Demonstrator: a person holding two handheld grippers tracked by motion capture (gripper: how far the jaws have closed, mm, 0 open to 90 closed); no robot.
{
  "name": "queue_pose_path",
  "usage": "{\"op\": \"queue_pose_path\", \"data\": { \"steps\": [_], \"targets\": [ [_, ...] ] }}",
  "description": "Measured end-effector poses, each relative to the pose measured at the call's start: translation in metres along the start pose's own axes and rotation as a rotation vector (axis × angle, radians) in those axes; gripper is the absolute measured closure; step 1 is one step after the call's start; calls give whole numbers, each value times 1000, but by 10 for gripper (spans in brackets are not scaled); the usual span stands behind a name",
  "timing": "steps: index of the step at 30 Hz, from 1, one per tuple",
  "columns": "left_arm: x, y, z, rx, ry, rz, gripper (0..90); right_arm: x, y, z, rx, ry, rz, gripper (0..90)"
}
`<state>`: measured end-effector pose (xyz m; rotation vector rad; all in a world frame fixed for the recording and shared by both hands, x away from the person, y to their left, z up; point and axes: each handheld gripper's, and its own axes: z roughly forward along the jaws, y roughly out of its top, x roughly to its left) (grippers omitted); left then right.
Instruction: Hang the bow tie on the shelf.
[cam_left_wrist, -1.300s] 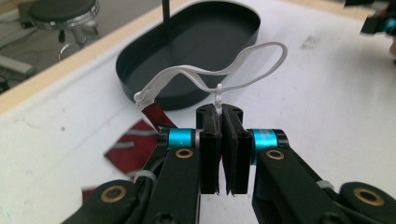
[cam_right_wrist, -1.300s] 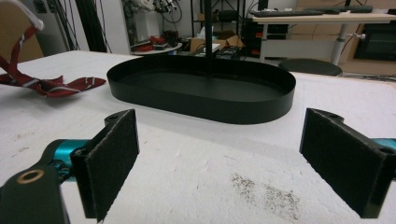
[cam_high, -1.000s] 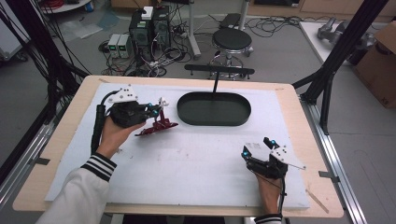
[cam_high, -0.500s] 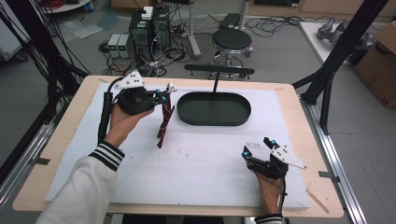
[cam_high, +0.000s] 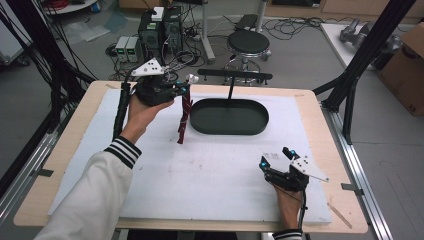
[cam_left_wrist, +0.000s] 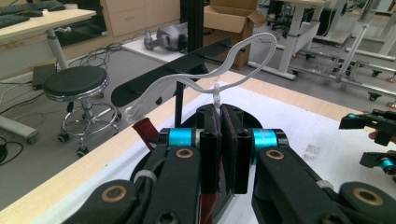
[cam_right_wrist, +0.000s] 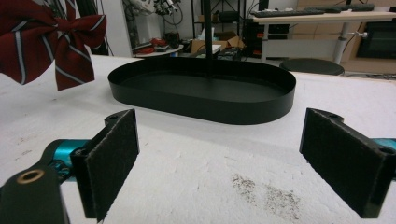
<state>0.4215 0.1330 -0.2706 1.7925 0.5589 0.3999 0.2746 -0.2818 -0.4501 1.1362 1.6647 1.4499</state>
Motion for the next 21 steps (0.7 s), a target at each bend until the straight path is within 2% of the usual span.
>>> {"op": "queue_pose_path", "data": {
  "steps": [2, 3, 4, 5, 9, 14, 18, 19, 21],
  "targets": [
    [0, 4, 3, 1, -12, 7, 858, 0, 0, 0, -2, -2, -3, 108],
    [0, 7, 7, -1, -37, 1, 858, 0, 0, 0, -1, -2, 0, 108],
    [0, 7, 7, -1, -37, 1, 859, 0, 0, 0, 1, 0, 5, 108],
    [0, 8, 10, 10, -57, 2, 860, 0, 0, 0, -2, -2, -1, 108],
    [1, 13, 22, 35, -93, 19, 860, -1, 0, 0, -5, 0, -1, 107],
    [6, 17, 35, 36, -139, 3, 859, -1, 0, 0, -4, -2, 9, 108],
    [7, 19, 43, 45, -155, 7, 859, -1, 0, 0, -4, -3, 12, 108],
    [7, 20, 47, 30, -158, 5, 859, -1, 0, 0, -4, -4, 11, 108],
    [8, 21, 51, 41, -173, -9, 860, -1, 0, 0, -4, -4, 10, 108]
  ]
}}
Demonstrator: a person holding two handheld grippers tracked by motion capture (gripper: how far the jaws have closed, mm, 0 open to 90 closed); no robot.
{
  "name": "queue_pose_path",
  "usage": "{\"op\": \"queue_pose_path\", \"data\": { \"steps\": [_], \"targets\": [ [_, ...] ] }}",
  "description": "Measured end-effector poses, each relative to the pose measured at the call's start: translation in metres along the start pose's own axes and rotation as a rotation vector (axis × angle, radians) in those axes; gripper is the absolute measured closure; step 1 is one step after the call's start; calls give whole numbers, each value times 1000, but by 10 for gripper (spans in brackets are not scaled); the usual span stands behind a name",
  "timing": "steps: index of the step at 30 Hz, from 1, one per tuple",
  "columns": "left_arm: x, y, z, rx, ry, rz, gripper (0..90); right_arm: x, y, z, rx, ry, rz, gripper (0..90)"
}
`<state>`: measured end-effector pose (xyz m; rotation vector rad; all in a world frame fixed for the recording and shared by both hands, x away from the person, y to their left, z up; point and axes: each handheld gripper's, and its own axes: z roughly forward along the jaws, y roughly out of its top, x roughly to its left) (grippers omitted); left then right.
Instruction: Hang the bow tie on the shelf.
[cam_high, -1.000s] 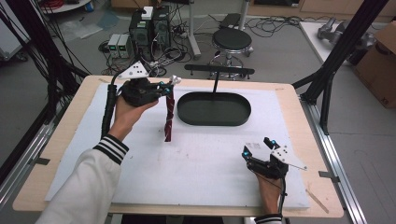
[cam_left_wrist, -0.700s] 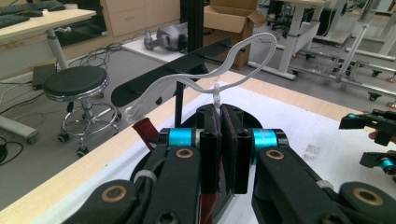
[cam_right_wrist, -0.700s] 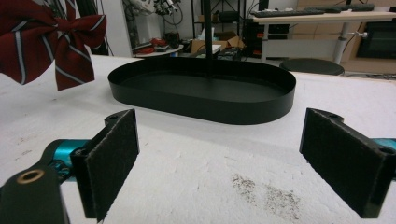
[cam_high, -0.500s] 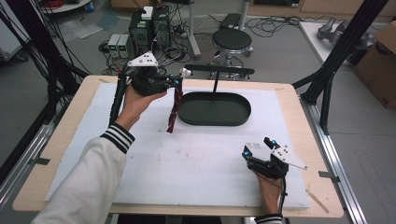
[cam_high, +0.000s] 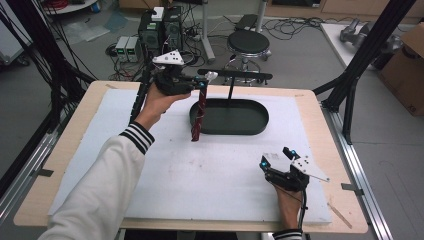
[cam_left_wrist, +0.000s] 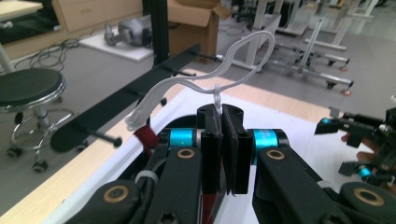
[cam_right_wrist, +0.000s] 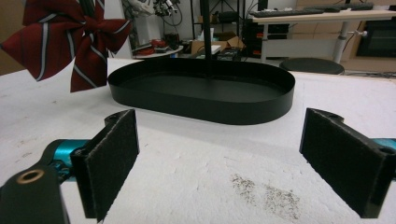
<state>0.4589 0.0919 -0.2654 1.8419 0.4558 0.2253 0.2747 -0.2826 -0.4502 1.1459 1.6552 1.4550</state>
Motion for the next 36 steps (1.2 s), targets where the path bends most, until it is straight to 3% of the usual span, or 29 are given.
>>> {"op": "queue_pose_path", "data": {
  "steps": [2, 15, 22, 23, 25, 29, 36],
  "targets": [
    [-1, 2, 3, 19, 9, 21, 859, 0, 0, 0, 3, 3, -1, 108],
    [-2, 26, 14, -16, -8, 48, 859, 0, 0, 0, 2, 4, 6, 108],
    [15, 19, 23, -3, 22, 17, 859, 0, 0, 0, 2, 4, 4, 108],
    [20, 19, 25, 10, 43, 11, 859, 0, 0, 0, 2, 5, 3, 108],
    [25, 21, 25, -12, 48, -1, 859, 0, 0, 0, 2, 4, 6, 108],
    [32, 20, 27, 22, 68, 0, 859, 0, 0, 0, 1, 5, 10, 108],
    [37, 21, 28, 22, 101, 1, 859, 0, 0, 0, 2, 5, 10, 108]
  ]
}}
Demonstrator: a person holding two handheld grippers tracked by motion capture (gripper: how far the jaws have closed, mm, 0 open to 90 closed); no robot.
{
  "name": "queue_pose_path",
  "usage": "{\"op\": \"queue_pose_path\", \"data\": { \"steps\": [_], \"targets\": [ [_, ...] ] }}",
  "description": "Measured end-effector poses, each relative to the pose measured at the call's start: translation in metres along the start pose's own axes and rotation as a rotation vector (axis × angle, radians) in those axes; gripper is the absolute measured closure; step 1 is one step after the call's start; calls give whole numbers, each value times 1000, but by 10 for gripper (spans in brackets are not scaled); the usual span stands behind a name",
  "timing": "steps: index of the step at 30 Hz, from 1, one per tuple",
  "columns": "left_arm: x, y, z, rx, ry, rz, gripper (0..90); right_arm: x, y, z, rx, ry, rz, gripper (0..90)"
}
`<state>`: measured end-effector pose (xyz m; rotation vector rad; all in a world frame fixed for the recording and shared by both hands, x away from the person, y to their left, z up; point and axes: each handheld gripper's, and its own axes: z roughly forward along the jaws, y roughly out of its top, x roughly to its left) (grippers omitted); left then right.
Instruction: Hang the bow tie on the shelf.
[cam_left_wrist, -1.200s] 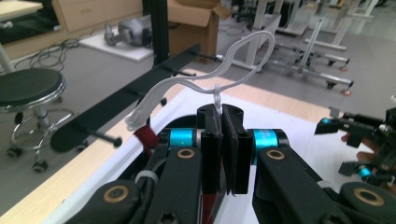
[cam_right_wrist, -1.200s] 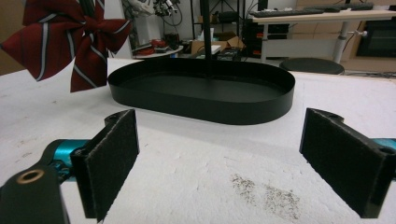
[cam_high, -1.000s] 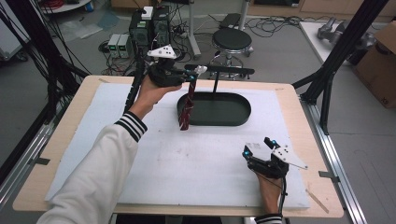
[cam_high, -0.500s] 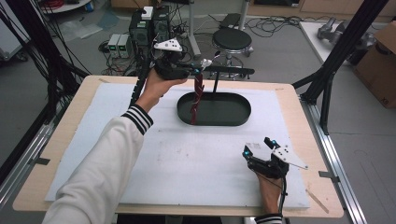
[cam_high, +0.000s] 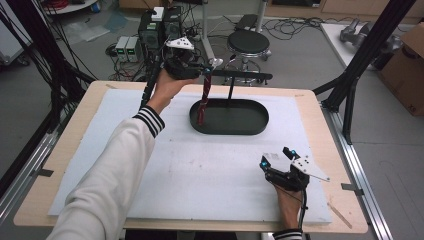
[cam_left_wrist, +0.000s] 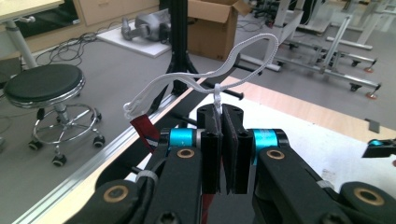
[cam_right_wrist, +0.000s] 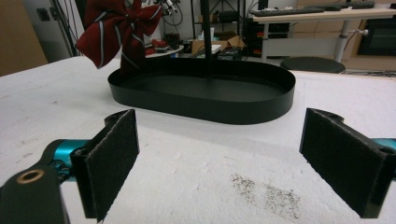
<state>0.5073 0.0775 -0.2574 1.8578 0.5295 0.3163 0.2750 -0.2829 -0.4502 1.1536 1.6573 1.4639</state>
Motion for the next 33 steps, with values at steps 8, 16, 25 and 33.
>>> {"op": "queue_pose_path", "data": {
  "steps": [8, 16, 25, 33],
  "targets": [
    [13, -12, -2, 14, 35, -17, 859, 0, 0, 0, 2, 1, -1, 108],
    [20, -16, -6, 27, 68, -21, 859, -1, 0, 0, -1, 1, -3, 108],
    [23, -23, -1, 62, 94, -32, 859, -1, 0, 0, -1, -3, -2, 108],
    [29, -31, -2, 90, 124, -47, 858, -1, 0, 0, -2, 1, 0, 107]
  ]
}}
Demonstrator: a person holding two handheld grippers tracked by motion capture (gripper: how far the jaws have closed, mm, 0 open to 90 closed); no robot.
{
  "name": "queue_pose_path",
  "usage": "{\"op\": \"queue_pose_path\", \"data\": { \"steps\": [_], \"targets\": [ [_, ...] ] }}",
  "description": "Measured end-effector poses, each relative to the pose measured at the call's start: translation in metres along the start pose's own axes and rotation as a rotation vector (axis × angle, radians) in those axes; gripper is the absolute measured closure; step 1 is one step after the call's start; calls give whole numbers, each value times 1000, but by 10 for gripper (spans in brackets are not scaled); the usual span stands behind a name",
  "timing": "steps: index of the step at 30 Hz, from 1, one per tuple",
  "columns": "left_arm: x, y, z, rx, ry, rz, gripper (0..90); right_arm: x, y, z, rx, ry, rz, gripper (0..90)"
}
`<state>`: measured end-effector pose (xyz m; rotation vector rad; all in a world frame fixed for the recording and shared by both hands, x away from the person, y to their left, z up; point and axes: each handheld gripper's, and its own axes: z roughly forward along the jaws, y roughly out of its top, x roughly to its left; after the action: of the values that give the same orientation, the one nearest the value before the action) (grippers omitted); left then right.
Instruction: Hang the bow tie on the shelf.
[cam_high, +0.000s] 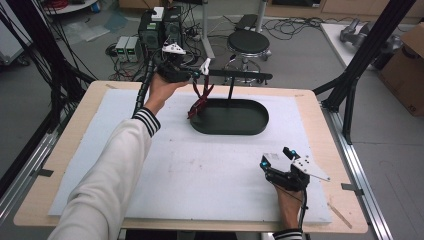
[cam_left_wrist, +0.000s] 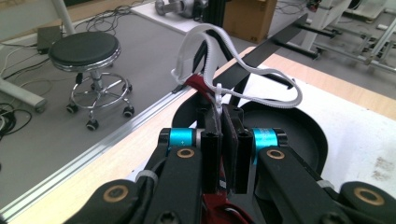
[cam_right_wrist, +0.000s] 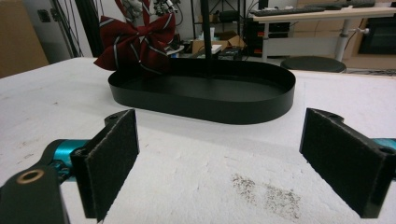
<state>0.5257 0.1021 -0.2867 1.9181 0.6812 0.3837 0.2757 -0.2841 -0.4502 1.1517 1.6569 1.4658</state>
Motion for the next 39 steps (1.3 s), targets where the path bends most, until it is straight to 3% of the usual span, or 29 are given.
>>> {"op": "queue_pose_path", "data": {
  "steps": [6, 30, 35, 37, 38, 39],
  "targets": [
    [6, -4, -1, -1, 13, -36, 856, 0, 0, 0, 1, -2, -2, 108],
    [10, -16, 0, 29, 32, -75, 791, 0, 0, -1, -5, -2, -1, 108],
    [11, -20, -6, 21, 45, -91, 466, 1, 0, -1, -7, -3, -2, 108],
    [12, -23, -11, 6, 39, -93, 415, 1, 0, -1, -7, -3, -2, 108],
    [11, -27, -19, -19, 45, -90, 293, 1, 0, -1, -10, -3, -2, 108],
    [11, -27, -19, -19, 45, -90, 248, 1, 0, -1, -10, -3, -2, 108]
  ]
}}
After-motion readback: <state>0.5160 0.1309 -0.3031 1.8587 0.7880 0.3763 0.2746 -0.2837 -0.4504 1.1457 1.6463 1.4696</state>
